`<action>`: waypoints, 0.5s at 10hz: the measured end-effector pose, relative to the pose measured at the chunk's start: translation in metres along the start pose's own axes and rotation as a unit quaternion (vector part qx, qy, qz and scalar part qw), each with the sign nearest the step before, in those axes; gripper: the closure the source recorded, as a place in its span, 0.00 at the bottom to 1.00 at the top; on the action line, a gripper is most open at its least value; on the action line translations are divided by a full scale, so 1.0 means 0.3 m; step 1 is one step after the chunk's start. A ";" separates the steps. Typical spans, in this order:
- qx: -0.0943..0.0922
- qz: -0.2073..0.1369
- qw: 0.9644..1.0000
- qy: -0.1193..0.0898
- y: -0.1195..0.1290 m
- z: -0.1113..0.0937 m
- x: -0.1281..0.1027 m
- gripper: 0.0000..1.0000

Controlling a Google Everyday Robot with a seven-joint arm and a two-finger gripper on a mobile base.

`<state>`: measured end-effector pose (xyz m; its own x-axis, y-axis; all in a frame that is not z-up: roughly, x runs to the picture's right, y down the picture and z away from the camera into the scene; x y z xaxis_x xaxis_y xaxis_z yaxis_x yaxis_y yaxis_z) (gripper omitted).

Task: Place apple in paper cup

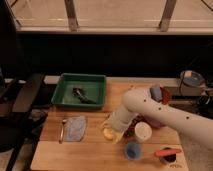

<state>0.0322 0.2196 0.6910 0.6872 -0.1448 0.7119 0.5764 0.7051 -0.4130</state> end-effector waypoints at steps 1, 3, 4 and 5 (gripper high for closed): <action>0.009 0.026 0.999 0.019 0.038 -0.081 0.065 1.00; 0.015 0.060 0.997 0.038 0.090 -0.168 0.145 1.00; 0.020 0.079 0.996 0.047 0.118 -0.213 0.188 1.00; 0.023 0.102 0.993 0.057 0.154 -0.258 0.236 1.00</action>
<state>0.1417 0.1880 0.6783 0.8348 -0.0712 0.5460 0.4005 0.7589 -0.5135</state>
